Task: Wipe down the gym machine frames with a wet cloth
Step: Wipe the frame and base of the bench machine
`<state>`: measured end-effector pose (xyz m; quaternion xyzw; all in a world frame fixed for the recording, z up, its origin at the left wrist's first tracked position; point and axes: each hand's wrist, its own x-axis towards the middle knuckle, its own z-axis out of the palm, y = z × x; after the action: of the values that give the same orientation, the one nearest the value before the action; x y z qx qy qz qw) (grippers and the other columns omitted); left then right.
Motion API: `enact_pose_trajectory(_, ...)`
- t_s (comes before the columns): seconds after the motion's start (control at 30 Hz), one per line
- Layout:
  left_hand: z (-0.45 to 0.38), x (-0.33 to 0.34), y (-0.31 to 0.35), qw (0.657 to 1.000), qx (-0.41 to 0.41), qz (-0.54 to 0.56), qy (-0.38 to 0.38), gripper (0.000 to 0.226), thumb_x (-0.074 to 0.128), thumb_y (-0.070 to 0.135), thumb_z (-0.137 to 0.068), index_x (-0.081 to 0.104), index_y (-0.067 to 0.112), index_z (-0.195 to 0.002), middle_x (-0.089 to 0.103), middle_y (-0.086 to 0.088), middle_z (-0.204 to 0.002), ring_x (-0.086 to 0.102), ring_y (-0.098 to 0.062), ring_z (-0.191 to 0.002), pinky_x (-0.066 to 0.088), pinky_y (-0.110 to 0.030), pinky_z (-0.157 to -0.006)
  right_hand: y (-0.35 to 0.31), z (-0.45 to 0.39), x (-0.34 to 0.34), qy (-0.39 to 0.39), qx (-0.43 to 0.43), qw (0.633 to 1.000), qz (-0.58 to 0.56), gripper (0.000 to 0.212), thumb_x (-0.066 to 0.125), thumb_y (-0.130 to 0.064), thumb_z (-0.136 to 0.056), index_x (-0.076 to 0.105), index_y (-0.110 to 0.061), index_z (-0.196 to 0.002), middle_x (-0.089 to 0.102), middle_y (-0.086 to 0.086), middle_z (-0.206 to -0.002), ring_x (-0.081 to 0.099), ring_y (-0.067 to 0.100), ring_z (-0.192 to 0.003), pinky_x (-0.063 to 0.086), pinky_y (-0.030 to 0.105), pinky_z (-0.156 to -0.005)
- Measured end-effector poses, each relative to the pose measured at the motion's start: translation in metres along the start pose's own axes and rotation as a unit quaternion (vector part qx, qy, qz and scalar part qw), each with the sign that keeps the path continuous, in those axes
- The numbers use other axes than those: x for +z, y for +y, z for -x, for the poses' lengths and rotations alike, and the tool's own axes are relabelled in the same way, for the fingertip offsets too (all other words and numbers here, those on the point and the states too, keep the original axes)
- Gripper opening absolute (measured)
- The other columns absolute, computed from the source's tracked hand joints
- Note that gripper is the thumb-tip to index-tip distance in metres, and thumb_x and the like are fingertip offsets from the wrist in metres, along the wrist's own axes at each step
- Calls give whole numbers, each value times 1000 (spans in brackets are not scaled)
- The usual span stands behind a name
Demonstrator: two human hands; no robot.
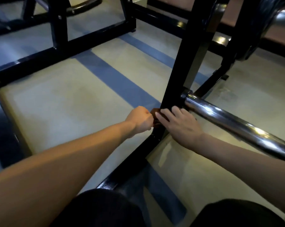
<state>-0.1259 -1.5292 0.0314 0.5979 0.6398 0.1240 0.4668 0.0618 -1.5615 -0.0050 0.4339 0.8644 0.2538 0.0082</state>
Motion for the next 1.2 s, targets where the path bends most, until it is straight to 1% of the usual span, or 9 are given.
enact_pose_trajectory(0.07, 17, 7, -24, 996, 9, -90, -12, 32, 51, 29, -86, 74, 7, -93, 77, -12, -97, 71, -33, -95, 58, -46, -88, -11, 5, 3, -54, -19, 998, -5, 56, 53, -19, -92, 51, -10, -147, 58, 8, -126, 49, 30, -98, 41, 40, -68)
enact_pose_trajectory(0.2, 40, 31, -84, 971, -32, -219, -88, 50, 58, 43, -98, 54, 10, -136, 60, -13, -138, 58, -34, -124, 48, -34, -96, 0, -11, -8, 39, 122, 991, -39, 57, 63, -13, -88, 51, -10, -144, 53, 9, -138, 50, 36, -102, 44, 44, -77)
enact_pose_trajectory(0.33, 46, 60, -124, 962, -18, -259, -84, 51, 67, 45, -89, 49, 18, -128, 64, -11, -123, 64, -34, -105, 51, -35, -75, -25, 2, 19, 37, 93, 993, -60, 56, 52, -10, -88, 52, -6, -144, 55, 13, -132, 44, 36, -99, 45, 44, -71)
enact_pose_trajectory(0.5, 46, 66, -137, 959, -66, -275, -7, 55, 67, 46, -90, 36, 13, -122, 55, -13, -120, 60, -37, -107, 44, -39, -75, -82, 27, 57, -108, 70, 973, -189, 67, 53, 2, -86, 40, -3, -151, 44, 13, -142, 47, 33, -105, 52, 40, -79)
enact_pose_trajectory(0.6, 59, 63, -145, 950, -111, -292, 19, 58, 72, 50, -85, 36, 14, -114, 57, -12, -119, 59, -37, -109, 41, -39, -76, -87, 33, 62, -101, 114, 969, -193, 74, 62, -2, -85, 36, -7, -154, 41, 10, -143, 47, 31, -102, 51, 40, -78)
enact_pose_trajectory(0.73, 87, 56, -169, 939, -148, -311, 5, 57, 68, 51, -90, 44, 13, -124, 60, -15, -124, 60, -38, -112, 44, -41, -80, -94, 36, 58, -110, 171, 941, -269, 80, 73, -5, -86, 37, -12, -157, 39, 4, -145, 48, 31, -106, 52, 41, -85)
enact_pose_trajectory(0.9, 91, 63, -179, 940, -113, -322, 25, 48, 62, 51, -96, 42, 15, -122, 61, -12, -119, 61, -37, -106, 37, -39, -72, -104, 41, 62, -63, 210, 907, -359, 54, 56, -11, -104, 43, -15, -156, 43, -3, -156, 47, 36, -104, 51, 42, -85)
enact_pose_trajectory(1.07, 85, 66, -190, 930, -82, -355, 39, 52, 63, 53, -96, 44, 12, -122, 63, -14, -117, 62, -37, -106, 36, -39, -73, -133, 34, 47, -29, 184, 874, -448, 44, 50, -1, -102, 54, -5, -146, 52, 11, -154, 42, 31, -133, 41, 54, -111)
enact_pose_trajectory(1.2, 93, 53, -202, 954, -56, -291, 41, 57, 70, 58, -84, 51, 20, -122, 67, -9, -114, 65, -34, -104, 41, -34, -74, -212, 43, 12, -13, 135, 886, -444, 42, 50, -15, -102, 60, -10, -143, 59, 4, -148, 59, 35, -96, 47, 43, -89)
